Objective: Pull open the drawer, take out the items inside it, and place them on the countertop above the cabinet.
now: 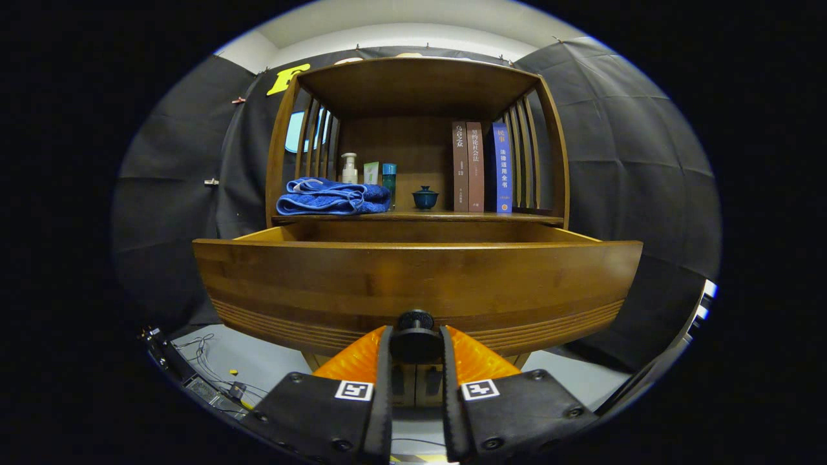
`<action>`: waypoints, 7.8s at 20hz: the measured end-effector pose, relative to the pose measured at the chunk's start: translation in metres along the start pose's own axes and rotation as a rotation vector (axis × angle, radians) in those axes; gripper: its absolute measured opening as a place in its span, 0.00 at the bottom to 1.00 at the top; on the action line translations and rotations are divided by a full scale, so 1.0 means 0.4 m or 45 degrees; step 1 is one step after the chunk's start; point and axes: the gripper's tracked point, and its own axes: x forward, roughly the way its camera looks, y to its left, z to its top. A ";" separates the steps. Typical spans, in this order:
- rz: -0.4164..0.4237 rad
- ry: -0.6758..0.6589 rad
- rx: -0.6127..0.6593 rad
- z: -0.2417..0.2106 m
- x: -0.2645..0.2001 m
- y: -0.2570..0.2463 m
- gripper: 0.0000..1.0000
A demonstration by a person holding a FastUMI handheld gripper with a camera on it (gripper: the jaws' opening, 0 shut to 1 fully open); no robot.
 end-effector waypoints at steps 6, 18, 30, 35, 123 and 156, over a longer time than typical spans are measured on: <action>0.035 -0.030 -0.068 0.080 -0.047 0.026 0.88; -0.057 0.285 -0.098 0.335 0.012 -0.021 0.99; -0.024 0.982 -0.033 0.153 0.341 -0.019 0.99; -0.065 1.093 0.004 0.062 0.393 -0.028 0.90; 0.009 0.170 0.012 0.555 0.162 -0.034 0.99; -0.027 -0.112 -0.074 0.014 0.048 0.016 0.99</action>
